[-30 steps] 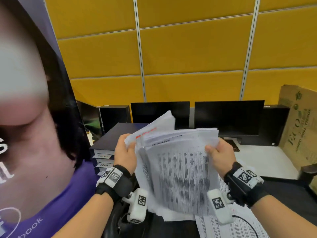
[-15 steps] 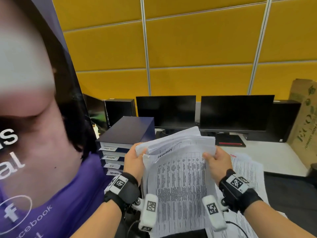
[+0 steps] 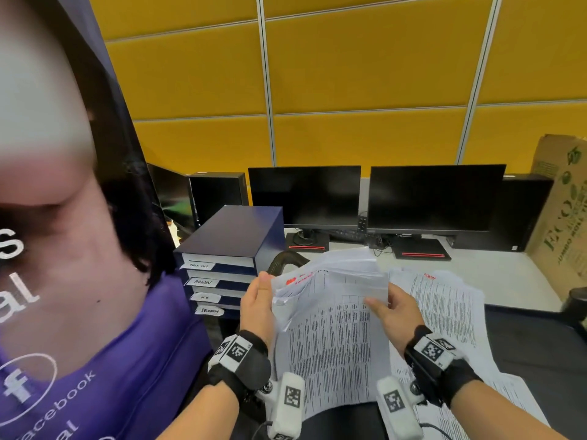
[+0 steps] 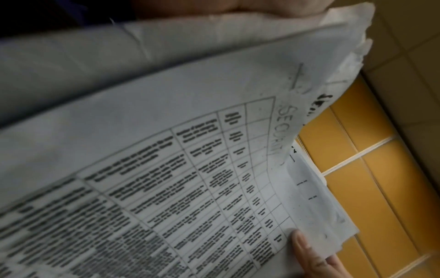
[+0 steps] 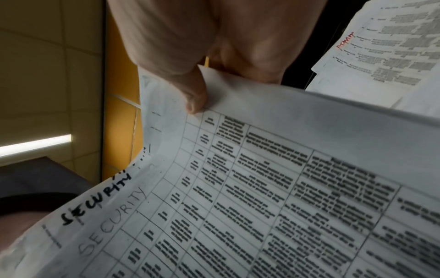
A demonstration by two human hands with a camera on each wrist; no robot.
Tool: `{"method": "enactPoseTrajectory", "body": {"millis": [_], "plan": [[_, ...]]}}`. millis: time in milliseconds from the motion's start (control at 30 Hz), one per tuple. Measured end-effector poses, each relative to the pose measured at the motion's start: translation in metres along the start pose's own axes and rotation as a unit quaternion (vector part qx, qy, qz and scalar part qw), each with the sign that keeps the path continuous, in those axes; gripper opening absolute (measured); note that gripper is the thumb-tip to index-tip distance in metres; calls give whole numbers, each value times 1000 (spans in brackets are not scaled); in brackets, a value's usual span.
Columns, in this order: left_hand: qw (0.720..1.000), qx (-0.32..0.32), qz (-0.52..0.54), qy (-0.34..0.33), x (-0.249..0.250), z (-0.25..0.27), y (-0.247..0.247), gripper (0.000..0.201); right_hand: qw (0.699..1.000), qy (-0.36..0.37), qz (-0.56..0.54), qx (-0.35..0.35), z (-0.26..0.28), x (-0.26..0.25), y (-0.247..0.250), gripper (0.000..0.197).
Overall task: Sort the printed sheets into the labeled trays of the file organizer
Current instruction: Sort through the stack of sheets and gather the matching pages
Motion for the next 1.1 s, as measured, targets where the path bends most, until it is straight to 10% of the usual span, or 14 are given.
{"method": "enactPoseTrajectory", "body": {"millis": [200,400,733,800,933,1100], "plan": [[996,-31,-78,15,-17,-4,17,71,999,-27,-3,42,1,8,3,34],[991,-80,-98,43,-22,-5,26,65,998,-19,-4,57,1,9,1,23],[974,-204,-94,31,-18,-5,34,127,998,-11,-15,61,-1,11,2,17],[967,-199,-154,37,-17,-3,36,120,997,-12,-14,72,-2,13,3,16],[959,-169,-225,19,-16,2,25,44,997,-10,-5,76,0,10,3,17],[984,-94,-141,-47,-5,5,6,33,996,15,-25,78,5,-8,5,22]]}}
Point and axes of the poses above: each hand's wrist, its own z-axis away from the middle knuckle, its own y-axis out of the back of the hand, x = y × z, the point moved 1 cm from there along -z, towards the middle knuckle, and after that the axes turned 15 degrees about z, right-handed, at the moved point
